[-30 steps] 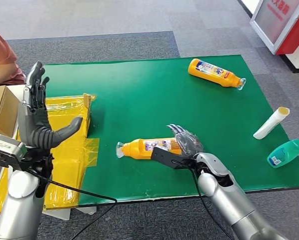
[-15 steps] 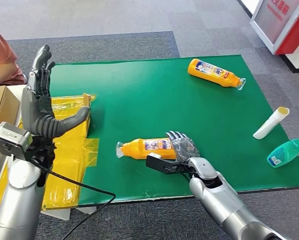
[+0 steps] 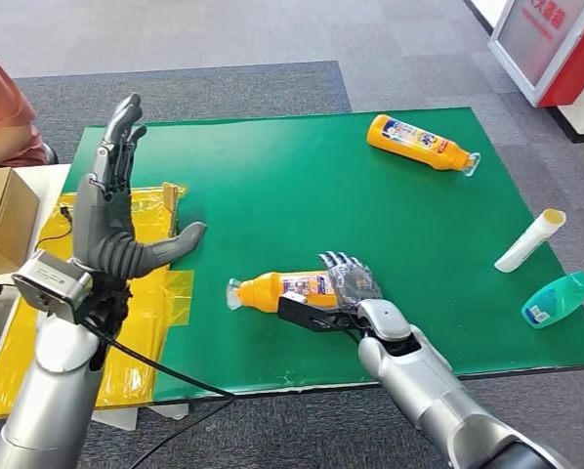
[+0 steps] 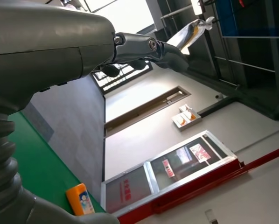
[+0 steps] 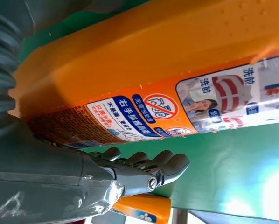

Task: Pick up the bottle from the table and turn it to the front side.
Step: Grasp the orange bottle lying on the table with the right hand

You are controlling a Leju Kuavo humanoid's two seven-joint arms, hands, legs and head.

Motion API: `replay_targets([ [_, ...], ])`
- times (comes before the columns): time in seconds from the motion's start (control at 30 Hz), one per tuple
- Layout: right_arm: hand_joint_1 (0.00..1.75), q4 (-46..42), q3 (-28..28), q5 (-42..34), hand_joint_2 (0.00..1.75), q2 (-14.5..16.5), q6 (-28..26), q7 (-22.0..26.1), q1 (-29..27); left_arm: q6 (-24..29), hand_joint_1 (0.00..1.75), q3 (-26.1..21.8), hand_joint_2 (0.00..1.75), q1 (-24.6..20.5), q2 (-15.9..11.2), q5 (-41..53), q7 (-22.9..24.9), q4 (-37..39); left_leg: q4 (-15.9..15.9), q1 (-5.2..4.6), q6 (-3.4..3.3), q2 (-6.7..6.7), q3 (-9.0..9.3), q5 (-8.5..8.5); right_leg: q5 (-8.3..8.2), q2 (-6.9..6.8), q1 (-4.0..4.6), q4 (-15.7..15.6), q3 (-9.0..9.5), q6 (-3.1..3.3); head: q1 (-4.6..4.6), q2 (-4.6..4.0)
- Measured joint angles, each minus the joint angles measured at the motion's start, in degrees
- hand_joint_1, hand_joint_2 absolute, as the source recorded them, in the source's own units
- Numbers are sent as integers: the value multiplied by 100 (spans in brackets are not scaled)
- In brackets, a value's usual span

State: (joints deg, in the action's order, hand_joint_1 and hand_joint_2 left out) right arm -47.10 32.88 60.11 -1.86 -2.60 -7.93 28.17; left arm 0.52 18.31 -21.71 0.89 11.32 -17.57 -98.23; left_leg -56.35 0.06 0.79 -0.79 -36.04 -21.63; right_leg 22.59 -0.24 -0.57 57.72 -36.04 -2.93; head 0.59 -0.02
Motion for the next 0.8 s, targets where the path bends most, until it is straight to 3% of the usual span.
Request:
replay_targets([
  [0.07, 10, 39, -8, 8, 175, 13, -4, 0, 19, 0, 0, 14, 175, -1, 1, 0, 0, 0, 0, 0, 0, 0, 0, 0, 0, 0, 0, 0, 0, 0, 0, 0],
  [0.17, 141, 91, -10, 19, 175, 29, -5, 9, 49, -2, 0, 22, 175, -2, 1, 0, 0, -1, 0, 0, 0, 0, 0, 0, 0, 0, 0, 0, 0, 0, 0, 0],
  [0.2, 175, 109, -10, 29, 175, 36, -6, 24, 56, -4, 0, 22, 175, -2, 1, 0, 0, -1, 0, 0, 0, 0, 0, 0, 0, 0, 0, 0, 1, 0, 0, 0],
  [0.57, 175, 123, -108, -79, 175, 63, -44, 319, 59, -31, 0, 19, 175, 7, -10, -48, 7, -40, 0, 0, -2, 0, 0, 1, -1, 0, 0, 0, 2, 0, 0, 0],
  [0.67, 175, -31, -241, -571, 175, 63, 46, 607, -28, -22, 0, 6, 175, 46, -26, -95, 2, -54, 0, 0, -1, 0, -1, 1, 0, 0, 0, 0, 1, 0, 0, 0],
  [0.8, 175, -449, -570, -1785, 175, 63, 350, 1145, -224, 26, 0, -29, 175, 164, -64, -241, -86, -79, 0, 0, -1, 1, -3, 0, 1, -1, 0, 0, 0, -2, -1, 0],
])
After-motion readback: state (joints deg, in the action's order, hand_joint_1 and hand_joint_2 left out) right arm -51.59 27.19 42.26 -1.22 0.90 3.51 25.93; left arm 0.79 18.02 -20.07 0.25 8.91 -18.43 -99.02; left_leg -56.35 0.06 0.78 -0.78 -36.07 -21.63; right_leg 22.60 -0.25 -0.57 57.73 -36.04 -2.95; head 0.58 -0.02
